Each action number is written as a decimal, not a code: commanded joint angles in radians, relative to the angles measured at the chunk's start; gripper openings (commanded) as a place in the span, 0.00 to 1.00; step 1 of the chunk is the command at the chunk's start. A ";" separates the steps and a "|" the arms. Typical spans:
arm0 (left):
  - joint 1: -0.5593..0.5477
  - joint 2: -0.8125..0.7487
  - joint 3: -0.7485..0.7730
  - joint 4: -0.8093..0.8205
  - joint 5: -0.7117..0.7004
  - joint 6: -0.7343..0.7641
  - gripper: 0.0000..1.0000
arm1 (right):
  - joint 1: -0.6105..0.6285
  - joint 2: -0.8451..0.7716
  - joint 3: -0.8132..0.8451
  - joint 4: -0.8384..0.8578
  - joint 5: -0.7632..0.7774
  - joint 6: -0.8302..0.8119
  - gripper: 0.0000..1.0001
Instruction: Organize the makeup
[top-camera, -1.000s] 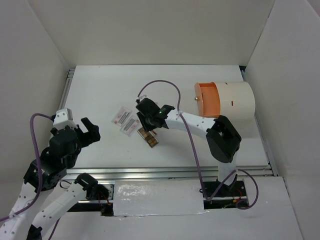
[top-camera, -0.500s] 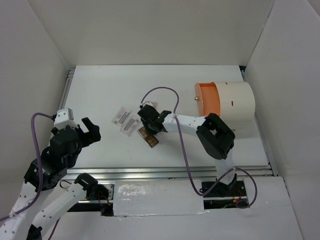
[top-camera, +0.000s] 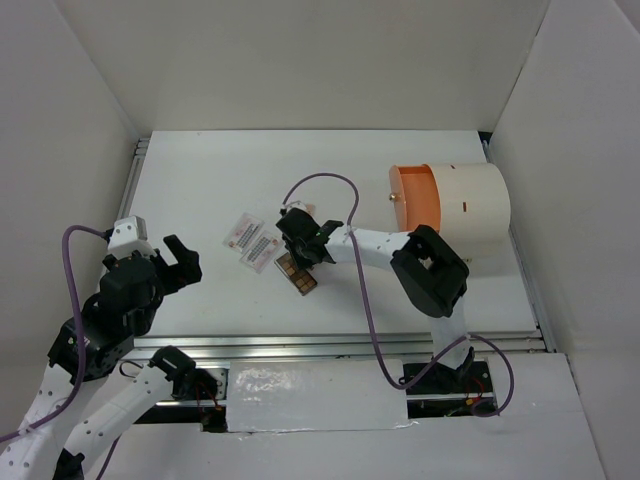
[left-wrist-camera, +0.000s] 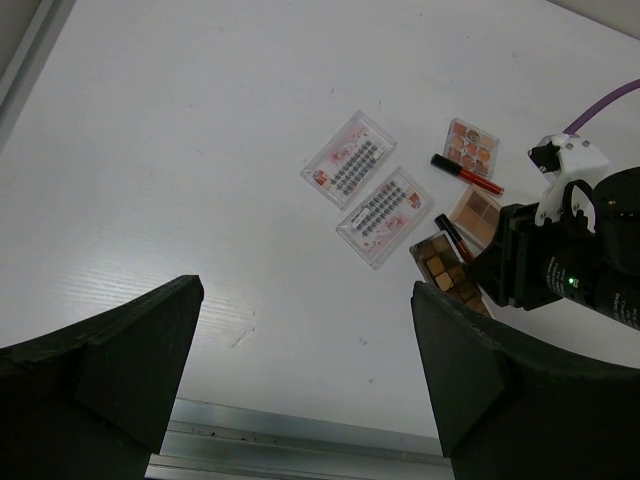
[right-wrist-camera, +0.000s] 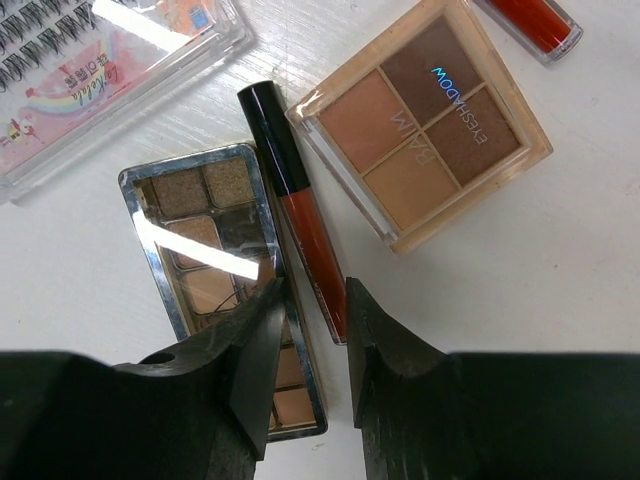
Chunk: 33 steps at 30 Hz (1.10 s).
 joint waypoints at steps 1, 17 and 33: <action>0.003 -0.001 0.004 0.038 0.004 0.014 0.99 | -0.008 0.036 0.000 0.019 -0.007 0.000 0.38; 0.003 -0.001 0.001 0.039 0.007 0.016 0.99 | -0.039 0.032 -0.014 0.006 -0.019 0.049 0.38; 0.002 -0.003 0.001 0.039 0.005 0.014 0.99 | -0.060 0.018 -0.057 -0.004 -0.046 0.004 0.33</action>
